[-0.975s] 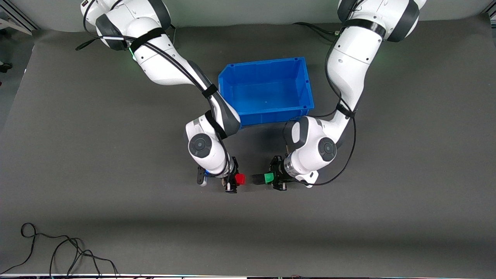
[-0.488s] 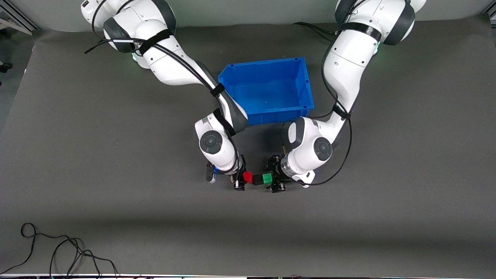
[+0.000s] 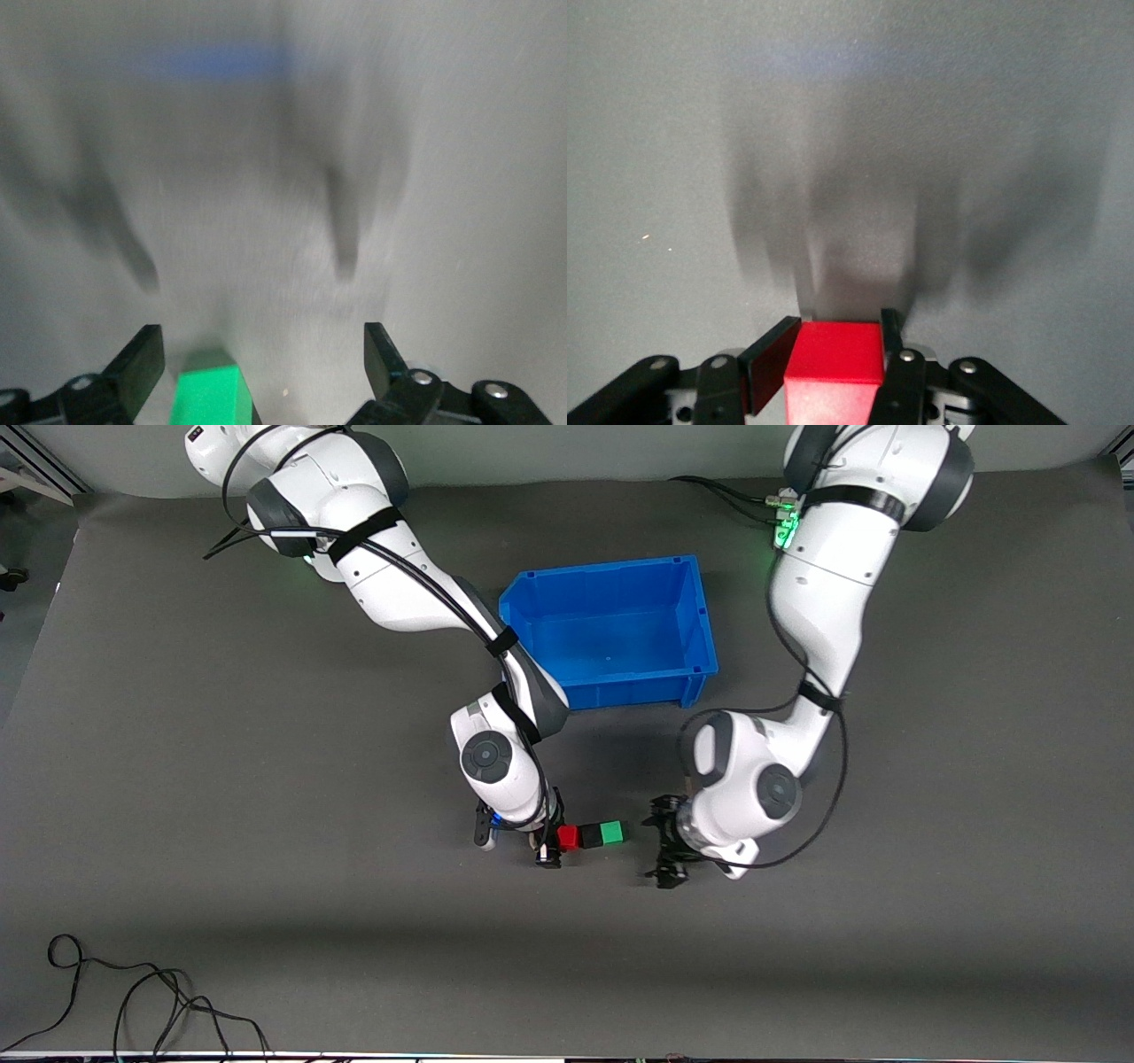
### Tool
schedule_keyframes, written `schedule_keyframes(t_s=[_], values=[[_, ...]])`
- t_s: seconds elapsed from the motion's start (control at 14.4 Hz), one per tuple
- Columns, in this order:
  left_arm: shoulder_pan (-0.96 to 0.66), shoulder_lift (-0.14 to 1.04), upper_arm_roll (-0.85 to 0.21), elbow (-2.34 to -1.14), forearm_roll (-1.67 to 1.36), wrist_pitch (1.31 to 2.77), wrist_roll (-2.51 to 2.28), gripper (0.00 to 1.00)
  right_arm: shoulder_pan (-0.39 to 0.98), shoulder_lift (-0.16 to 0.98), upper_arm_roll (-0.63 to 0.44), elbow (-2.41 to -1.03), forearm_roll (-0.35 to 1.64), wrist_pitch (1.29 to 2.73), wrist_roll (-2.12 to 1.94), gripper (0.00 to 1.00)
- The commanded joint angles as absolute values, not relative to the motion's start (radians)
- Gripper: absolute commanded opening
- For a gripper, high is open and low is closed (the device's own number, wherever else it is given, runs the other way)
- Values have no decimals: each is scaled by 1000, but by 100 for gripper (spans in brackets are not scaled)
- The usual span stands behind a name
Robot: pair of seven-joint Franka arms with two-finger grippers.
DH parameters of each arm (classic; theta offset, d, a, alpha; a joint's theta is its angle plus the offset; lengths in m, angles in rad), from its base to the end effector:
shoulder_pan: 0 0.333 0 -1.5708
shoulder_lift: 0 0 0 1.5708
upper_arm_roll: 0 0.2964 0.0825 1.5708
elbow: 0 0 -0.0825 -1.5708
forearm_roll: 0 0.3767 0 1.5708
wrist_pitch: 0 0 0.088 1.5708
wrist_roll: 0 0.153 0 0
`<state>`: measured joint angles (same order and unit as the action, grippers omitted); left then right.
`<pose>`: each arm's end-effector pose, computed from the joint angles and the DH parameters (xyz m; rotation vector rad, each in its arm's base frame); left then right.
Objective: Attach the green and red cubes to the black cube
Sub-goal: 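Set the green cube against the black cube and open the left gripper, then set the red cube against the black cube while the left gripper withdraws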
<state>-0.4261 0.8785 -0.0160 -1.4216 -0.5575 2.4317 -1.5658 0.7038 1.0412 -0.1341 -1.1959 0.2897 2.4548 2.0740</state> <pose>0.6508 -0.3254 0.1331 2.0121 1.9407 -0.3823 0.6256 0.4409 0.1176 -1.9875 2.1059 0.0600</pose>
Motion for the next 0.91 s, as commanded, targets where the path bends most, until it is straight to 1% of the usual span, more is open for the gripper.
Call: schedule_keyframes(t_s=[0.0, 0.14, 0.42, 0.49, 0.56, 0.63, 0.7, 0.84], values=[[-370, 804, -6, -1442, -532, 2260, -1410, 100, 715, 1072, -147, -1146, 278, 2459, 2111, 0], [-328, 757, 34, -1442, -479, 2110, -1326, 100, 715, 1074, -147, -1146, 278, 2468, 2111, 0], [-217, 646, 41, -1443, -368, 1874, -1093, 100, 713, 1075, -146, -1144, 279, 2468, 2111, 0], [-189, 614, 43, -1443, -362, 1827, -1027, 100, 715, 1075, -147, -1144, 279, 2468, 2111, 37], [-167, 588, 43, -1443, -336, 1781, -972, 100, 713, 1075, -147, -1146, 278, 2468, 2108, 68], [-144, 553, 41, -1443, -292, 1728, -900, 100, 713, 1075, -147, -1144, 278, 2468, 2108, 87], [-123, 519, 41, -1443, -267, 1683, -823, 100, 715, 1074, -147, -1144, 278, 2468, 2105, 100], [-89, 454, 43, -1442, -239, 1625, -683, 100, 713, 1068, -147, -1141, 278, 2468, 2100, 100]])
